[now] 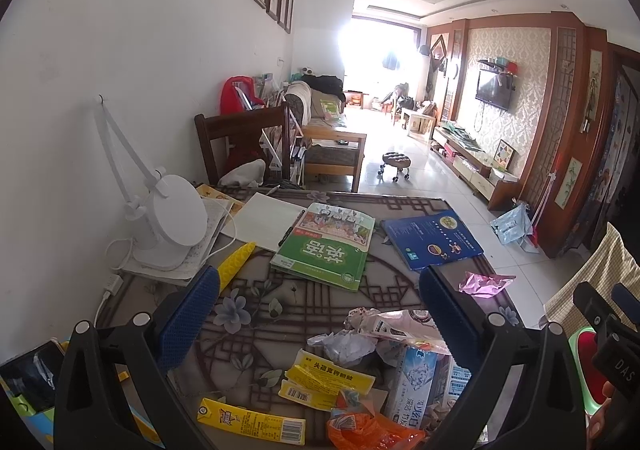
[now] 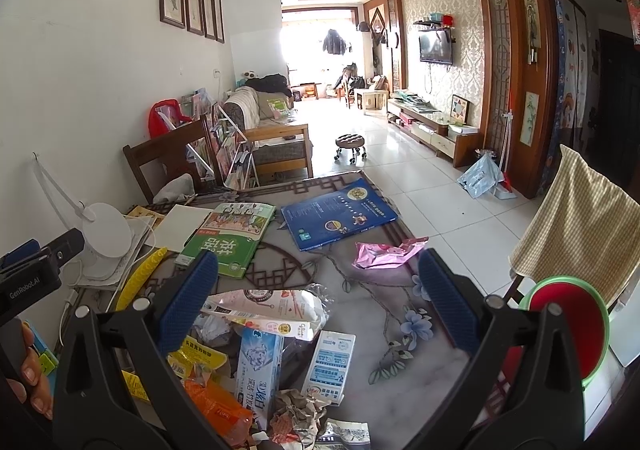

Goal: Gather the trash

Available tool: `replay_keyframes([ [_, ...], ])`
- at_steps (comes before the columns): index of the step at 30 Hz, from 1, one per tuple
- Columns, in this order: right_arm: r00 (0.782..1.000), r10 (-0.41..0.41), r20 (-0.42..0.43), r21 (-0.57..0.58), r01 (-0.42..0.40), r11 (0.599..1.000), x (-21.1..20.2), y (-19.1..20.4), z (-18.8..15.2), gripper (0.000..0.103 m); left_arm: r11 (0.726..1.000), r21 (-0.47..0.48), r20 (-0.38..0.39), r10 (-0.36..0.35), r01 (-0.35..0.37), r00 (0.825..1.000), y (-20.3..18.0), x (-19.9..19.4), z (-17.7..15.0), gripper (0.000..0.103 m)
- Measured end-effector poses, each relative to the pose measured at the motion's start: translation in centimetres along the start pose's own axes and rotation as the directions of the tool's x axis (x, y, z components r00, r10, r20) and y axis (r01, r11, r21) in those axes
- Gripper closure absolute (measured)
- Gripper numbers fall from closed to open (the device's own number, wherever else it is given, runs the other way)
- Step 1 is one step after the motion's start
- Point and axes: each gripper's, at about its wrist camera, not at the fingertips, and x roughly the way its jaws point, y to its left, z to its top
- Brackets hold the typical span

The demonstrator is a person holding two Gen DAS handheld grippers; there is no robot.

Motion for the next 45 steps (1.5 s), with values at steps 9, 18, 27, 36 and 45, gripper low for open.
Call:
replay_keyframes([
  [9,1.000,-0.001,-0.001,-0.001,0.001,1.000,0.0,0.0,0.0,0.004,1.000,-0.001,-0.001,0.000,0.000,1.000,0.0,0.0,0.0,0.008],
  [18,1.000,-0.002,-0.006,-0.001,0.002,1.000,0.1,0.1,0.0,0.004,1.000,0.000,-0.004,-0.001,0.001,1.000,-0.4,0.2,-0.6,0.008],
  [27,1.000,0.000,-0.012,0.000,0.000,1.000,0.1,0.1,-0.1,0.004,1.000,-0.007,-0.013,0.000,0.000,1.000,-0.5,0.6,-1.4,0.008],
  [36,1.000,0.000,-0.015,0.000,0.000,1.000,0.1,0.2,-0.1,0.004,1.000,-0.010,-0.020,0.006,-0.006,1.000,-0.5,0.9,-1.8,0.008],
  [45,1.000,0.004,-0.028,-0.002,-0.004,1.000,0.8,0.1,-0.5,0.004,0.999,-0.038,-0.071,0.002,-0.005,0.997,0.4,1.8,-2.2,0.008],
])
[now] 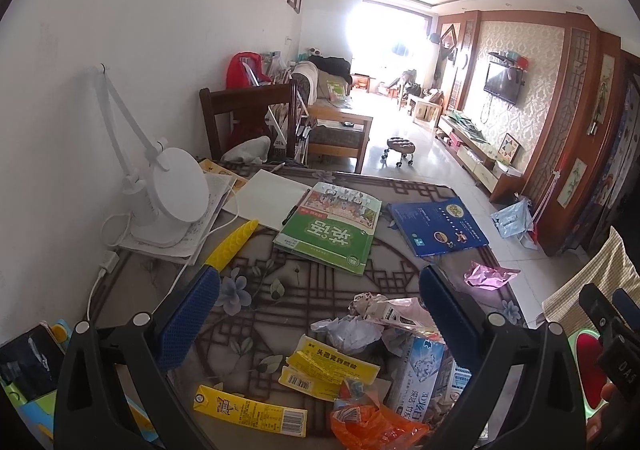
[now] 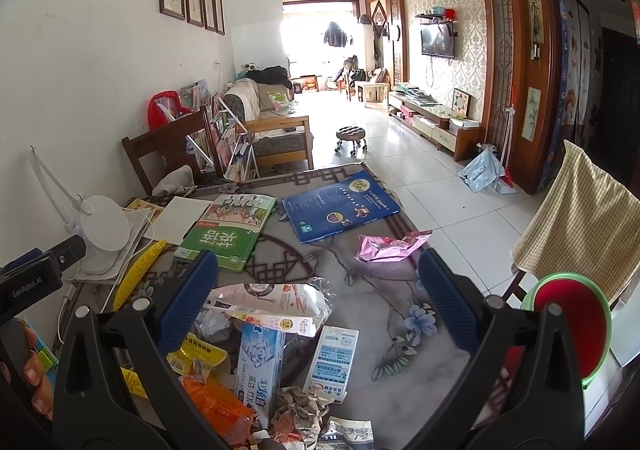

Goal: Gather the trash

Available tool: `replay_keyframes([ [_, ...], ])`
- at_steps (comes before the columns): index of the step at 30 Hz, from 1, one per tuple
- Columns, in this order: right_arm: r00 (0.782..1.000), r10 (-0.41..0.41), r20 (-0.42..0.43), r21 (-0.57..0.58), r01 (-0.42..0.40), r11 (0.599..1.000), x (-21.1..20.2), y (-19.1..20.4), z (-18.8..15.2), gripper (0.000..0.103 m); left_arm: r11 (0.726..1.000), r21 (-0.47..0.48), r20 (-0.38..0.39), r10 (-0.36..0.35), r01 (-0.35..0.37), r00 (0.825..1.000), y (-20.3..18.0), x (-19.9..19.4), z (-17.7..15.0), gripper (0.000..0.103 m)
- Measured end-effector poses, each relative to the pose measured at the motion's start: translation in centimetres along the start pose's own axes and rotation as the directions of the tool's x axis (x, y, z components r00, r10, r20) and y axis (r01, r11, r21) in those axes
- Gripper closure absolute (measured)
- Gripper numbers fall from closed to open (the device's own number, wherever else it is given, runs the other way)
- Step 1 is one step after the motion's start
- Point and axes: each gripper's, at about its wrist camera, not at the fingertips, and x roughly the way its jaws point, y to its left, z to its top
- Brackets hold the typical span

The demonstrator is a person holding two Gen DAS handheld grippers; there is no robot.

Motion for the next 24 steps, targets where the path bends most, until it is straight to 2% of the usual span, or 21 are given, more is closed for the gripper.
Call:
replay_keyframes([
  [3,1.000,0.004,-0.009,-0.007,-0.004,1.000,0.2,0.2,-0.2,0.004,1.000,-0.011,-0.017,-0.021,0.021,1.000,0.7,0.3,0.0,0.008],
  [6,1.000,0.011,-0.020,-0.017,-0.012,1.000,0.5,0.5,-0.4,0.004,0.996,-0.077,-0.070,-0.059,0.053,0.996,2.6,1.3,-0.3,0.008],
  [8,1.000,0.013,-0.026,-0.027,-0.013,1.000,0.6,0.6,-0.6,0.004,0.991,-0.135,-0.133,-0.037,0.019,0.990,4.6,2.7,-1.0,0.008],
  [11,0.998,0.016,-0.054,-0.038,-0.018,0.999,1.2,1.0,-0.8,0.004,0.977,-0.210,-0.234,-0.032,-0.018,0.972,7.8,4.8,-3.1,0.008],
  [13,0.996,0.028,-0.079,-0.037,-0.031,0.999,1.8,1.1,-1.2,0.004,0.963,-0.265,-0.317,-0.046,-0.042,0.947,9.7,6.1,-4.9,0.008],
  [14,0.994,0.045,-0.100,-0.039,-0.049,0.998,2.2,1.2,-1.4,0.004,0.956,-0.288,-0.367,-0.054,-0.058,0.929,10.4,6.9,-5.9,0.008],
  [15,0.991,0.063,-0.121,-0.046,-0.069,0.997,2.6,1.6,-1.6,0.004,0.944,-0.319,-0.421,-0.068,-0.078,0.905,11.1,7.8,-7.2,0.008],
  [16,0.986,0.079,-0.144,-0.059,-0.088,0.994,3.1,2.0,-1.9,0.004,0.933,-0.348,-0.453,-0.084,-0.089,0.888,11.7,8.5,-8.4,0.011],
  [17,0.980,0.099,-0.173,-0.079,-0.114,0.990,3.6,2.5,-2.3,0.004,0.919,-0.381,-0.493,-0.106,-0.105,0.863,12.1,9.3,-9.6,0.017],
  [18,0.975,0.109,-0.194,-0.097,-0.129,0.987,3.9,3.0,-2.6,0.004,0.899,-0.422,-0.537,-0.144,-0.116,0.831,12.4,10.3,-11.0,0.019],
  [19,0.970,0.115,-0.214,-0.117,-0.143,0.983,4.3,3.6,-3.0,0.004,0.883,-0.453,-0.562,-0.177,-0.122,0.808,12.6,11.1,-12.2,0.020],
  [20,0.966,0.119,-0.229,-0.135,-0.152,0.979,4.6,4.1,-3.4,0.004,0.881,-0.454,-0.561,-0.167,-0.133,0.810,12.3,11.2,-12.6,0.018],
  [21,0.963,0.123,-0.238,-0.147,-0.161,0.976,4.8,4.5,-3.6,0.004,0.891,-0.436,-0.555,-0.152,-0.130,0.818,11.8,11.2,-12.6,0.018],
  [22,0.960,0.129,-0.247,-0.156,-0.171,0.973,4.9,5.0,-3.9,0.004,0.901,-0.415,-0.563,-0.148,-0.124,0.813,11.2,11.6,-12.5,0.018],
  [24,0.952,0.142,-0.270,-0.170,-0.192,0.967,5.2,5.5,-4.3,0.004,0.901,-0.408,-0.583,-0.132,-0.149,0.802,10.6,12.3,-12.4,0.016],
])
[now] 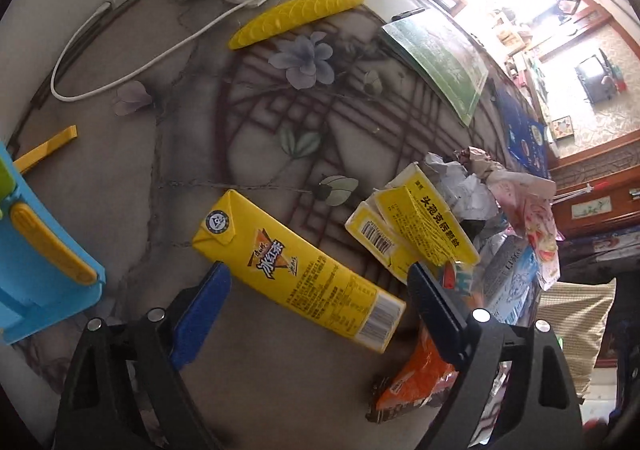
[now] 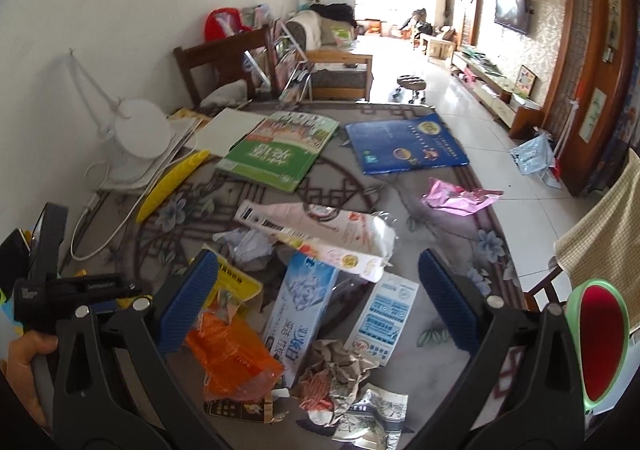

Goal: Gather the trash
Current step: 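Grasp the yellow ice-tea carton with left gripper while right grasps the orange plastic bag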

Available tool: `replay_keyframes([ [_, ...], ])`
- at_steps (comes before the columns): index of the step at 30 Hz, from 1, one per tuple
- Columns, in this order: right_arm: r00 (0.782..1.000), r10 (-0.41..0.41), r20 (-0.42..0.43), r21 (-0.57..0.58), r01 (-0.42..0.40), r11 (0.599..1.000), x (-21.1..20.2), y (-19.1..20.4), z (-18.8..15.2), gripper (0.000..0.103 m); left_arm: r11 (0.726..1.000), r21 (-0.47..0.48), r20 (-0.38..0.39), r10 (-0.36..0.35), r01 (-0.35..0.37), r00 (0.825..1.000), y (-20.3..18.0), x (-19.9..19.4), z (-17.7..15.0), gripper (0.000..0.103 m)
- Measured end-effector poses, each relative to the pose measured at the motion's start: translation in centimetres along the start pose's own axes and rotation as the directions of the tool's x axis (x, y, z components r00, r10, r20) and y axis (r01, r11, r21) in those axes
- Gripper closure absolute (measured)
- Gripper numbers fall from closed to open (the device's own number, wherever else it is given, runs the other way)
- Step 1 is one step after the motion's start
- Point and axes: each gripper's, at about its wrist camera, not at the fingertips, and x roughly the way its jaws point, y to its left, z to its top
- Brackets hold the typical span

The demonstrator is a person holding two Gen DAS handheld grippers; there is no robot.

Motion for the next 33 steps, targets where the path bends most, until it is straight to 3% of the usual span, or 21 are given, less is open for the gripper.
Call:
replay_keyframes([
  [2,1.000,0.015,-0.027,-0.026,-0.015,1.000,0.5,0.6,-0.3,0.004,0.999,-0.053,-0.029,0.007,-0.009,1.000,0.1,-0.1,0.0,0.016],
  [6,0.998,0.023,-0.051,-0.082,-0.028,0.996,0.7,1.3,-1.0,0.004,0.982,-0.178,0.023,0.061,-0.056,0.998,2.1,-1.1,-0.5,0.015],
  [9,0.994,0.047,-0.100,-0.101,-0.057,0.993,1.9,1.9,-1.5,0.004,0.978,-0.203,-0.038,0.051,-0.058,0.998,2.4,0.9,-0.4,0.015],
  [12,0.987,0.077,-0.139,-0.111,-0.092,0.990,2.9,2.6,-1.9,0.004,0.974,-0.222,-0.045,0.033,-0.042,0.998,2.3,2.7,0.0,0.014],
  [13,0.985,0.087,-0.150,-0.120,-0.105,0.987,3.2,3.0,-2.0,0.004,0.975,-0.220,-0.043,0.023,-0.032,0.999,2.3,2.9,0.2,0.015],
  [16,0.977,0.110,-0.184,-0.164,-0.141,0.976,3.8,4.2,-2.8,0.004,0.978,-0.207,-0.037,-0.048,0.039,0.998,1.9,2.9,0.7,0.035],
  [21,0.943,0.191,-0.271,-0.182,-0.245,0.952,4.9,5.9,-4.4,0.004,0.981,-0.188,-0.045,-0.058,0.048,0.997,1.5,3.0,1.0,0.040],
  [26,0.921,0.232,-0.313,-0.178,-0.296,0.938,5.9,7.0,-5.3,0.004,0.981,-0.195,-0.056,0.001,-0.012,0.998,1.7,3.4,1.0,0.017],
  [31,0.912,0.204,-0.355,-0.262,-0.306,0.915,7.5,9.0,-6.3,0.005,0.984,-0.178,-0.066,0.017,-0.029,0.998,1.4,3.4,1.2,0.014],
  [33,0.904,0.164,-0.395,-0.283,-0.289,0.915,8.8,9.4,-6.9,0.012,0.986,-0.168,-0.047,0.013,-0.020,0.999,1.4,2.7,1.1,0.014],
])
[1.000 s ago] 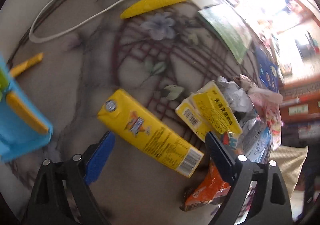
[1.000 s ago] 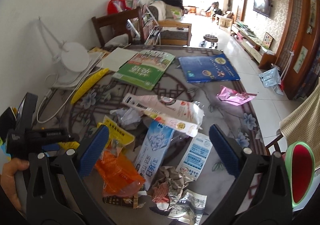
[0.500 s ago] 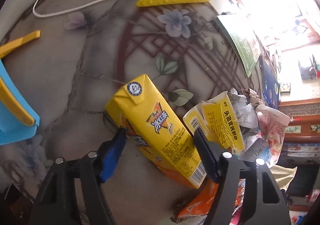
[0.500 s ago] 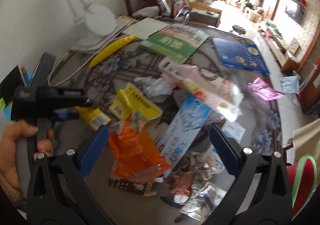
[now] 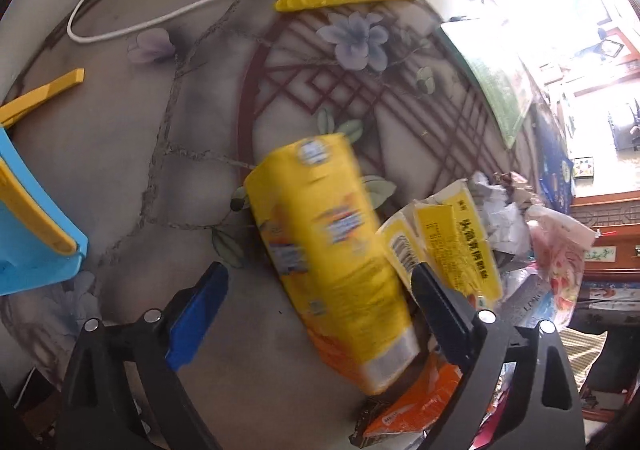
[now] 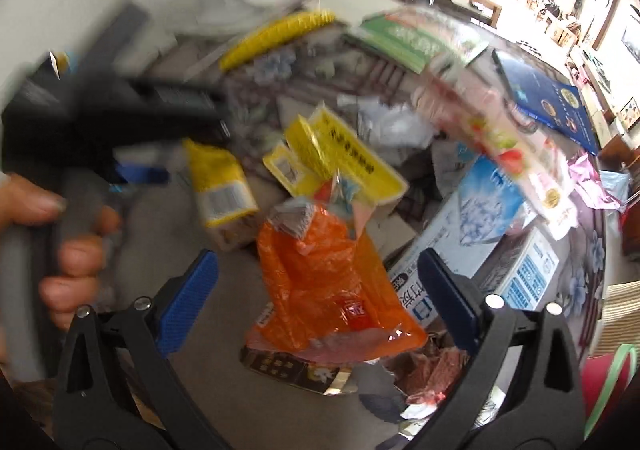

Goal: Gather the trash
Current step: 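Grasp the yellow ice-tea carton with left gripper while right grasps the orange plastic bag, then carry carton and bag over the red bucket and open both grippers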

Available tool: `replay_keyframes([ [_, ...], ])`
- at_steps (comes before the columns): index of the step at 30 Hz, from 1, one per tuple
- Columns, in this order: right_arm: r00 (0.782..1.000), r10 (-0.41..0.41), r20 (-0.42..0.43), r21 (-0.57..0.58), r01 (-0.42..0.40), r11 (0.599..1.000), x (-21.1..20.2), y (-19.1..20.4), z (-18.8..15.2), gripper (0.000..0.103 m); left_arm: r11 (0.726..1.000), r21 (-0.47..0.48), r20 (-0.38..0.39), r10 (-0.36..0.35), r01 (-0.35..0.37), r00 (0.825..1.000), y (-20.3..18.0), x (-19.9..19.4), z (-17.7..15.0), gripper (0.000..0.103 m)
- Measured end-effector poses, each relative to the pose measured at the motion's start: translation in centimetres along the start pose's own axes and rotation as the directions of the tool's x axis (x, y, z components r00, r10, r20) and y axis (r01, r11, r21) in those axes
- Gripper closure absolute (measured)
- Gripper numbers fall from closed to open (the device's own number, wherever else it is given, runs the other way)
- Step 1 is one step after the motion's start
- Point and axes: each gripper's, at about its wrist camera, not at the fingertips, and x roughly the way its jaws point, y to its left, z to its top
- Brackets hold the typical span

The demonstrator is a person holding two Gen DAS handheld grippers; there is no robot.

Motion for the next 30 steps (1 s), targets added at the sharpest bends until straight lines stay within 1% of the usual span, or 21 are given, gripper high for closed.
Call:
replay_keyframes([
  [1,1.000,0.006,-0.025,0.005,-0.006,1.000,0.7,0.0,-0.1,0.023,1.000,0.005,0.007,0.002,-0.002,1.000,-0.1,-0.1,-0.1,0.014],
  [3,0.998,0.022,-0.055,0.017,-0.021,1.000,1.8,-0.1,-0.4,0.040,1.000,0.019,0.010,0.007,-0.007,1.000,-0.1,-0.2,-0.1,0.014],
  [4,0.998,0.031,-0.046,0.026,-0.030,0.999,1.8,-0.2,-0.5,0.044,1.000,0.021,0.008,0.012,-0.012,1.000,0.1,-0.2,-0.2,0.014],
  [6,0.999,0.046,-0.022,0.044,-0.045,0.998,0.9,-0.4,-0.4,0.049,1.000,0.015,-0.001,0.023,-0.023,1.000,0.6,0.0,-0.4,0.014],
  [10,0.995,0.050,0.084,0.086,-0.057,0.995,-2.7,-1.1,0.0,0.049,0.999,-0.001,-0.024,0.037,-0.037,0.999,1.4,1.0,-0.7,0.016],
  [12,0.991,0.050,0.126,0.125,-0.066,0.990,-4.2,-1.9,-0.2,0.049,0.999,0.011,-0.016,0.046,-0.046,0.999,1.5,1.4,-0.8,0.015],
  [13,0.989,0.050,0.142,0.144,-0.070,0.987,-4.8,-2.2,-0.1,0.049,0.999,0.017,-0.012,0.036,-0.036,0.999,1.5,1.5,-0.7,0.017],
  [14,0.986,0.045,0.160,0.167,-0.072,0.983,-5.6,-2.7,-0.2,0.049,0.999,0.023,-0.008,0.035,-0.035,0.999,1.4,1.6,-0.7,0.030],
  [15,0.985,0.038,0.171,0.182,-0.070,0.981,-6.1,-3.0,-0.3,0.049,0.999,0.033,-0.006,0.034,-0.034,0.999,1.2,1.6,-0.7,0.039],
  [16,0.983,0.030,0.182,0.198,-0.067,0.978,-6.7,-3.4,-0.6,0.049,0.998,0.052,-0.011,0.028,-0.027,1.000,1.0,1.8,-0.6,0.058],
  [17,0.980,0.021,0.197,0.219,-0.065,0.974,-7.4,-3.8,-0.8,0.049,0.998,0.060,-0.013,0.025,-0.024,1.000,0.8,1.8,-0.6,0.066],
  [18,0.978,0.016,0.209,0.235,-0.066,0.970,-7.9,-4.3,-1.0,0.049,0.998,0.066,-0.013,0.011,-0.010,1.000,0.8,1.8,-0.7,0.068],
  [21,0.971,-0.006,0.240,0.286,-0.064,0.956,-9.5,-5.6,-1.8,0.049,0.996,0.090,-0.008,-0.015,0.016,1.000,0.5,1.4,-1.1,0.069],
  [23,0.964,-0.025,0.265,0.315,-0.063,0.947,-10.7,-6.4,-2.3,0.049,0.991,0.130,0.032,-0.032,0.027,0.999,-0.2,0.1,-1.6,0.069],
  [25,0.958,-0.043,0.285,0.336,-0.058,0.940,-11.5,-7.3,-3.1,0.049,0.979,0.204,0.103,-0.037,0.015,0.994,-1.6,-1.7,-2.3,0.069],
  [27,0.952,-0.060,0.300,0.358,-0.054,0.932,-12.4,-8.6,-4.0,0.049,0.959,0.284,0.175,-0.046,-0.006,0.983,-3.6,-3.4,-3.2,0.069],
  [28,0.950,-0.069,0.305,0.370,-0.051,0.928,-12.7,-9.3,-4.3,0.049,0.944,0.329,0.209,-0.062,-0.011,0.976,-5.0,-4.4,-3.8,0.069],
  [30,0.945,-0.085,0.315,0.390,-0.047,0.920,-13.2,-10.8,-5.0,0.049,0.916,0.402,0.254,-0.105,-0.006,0.961,-7.6,-5.9,-4.9,0.069],
])
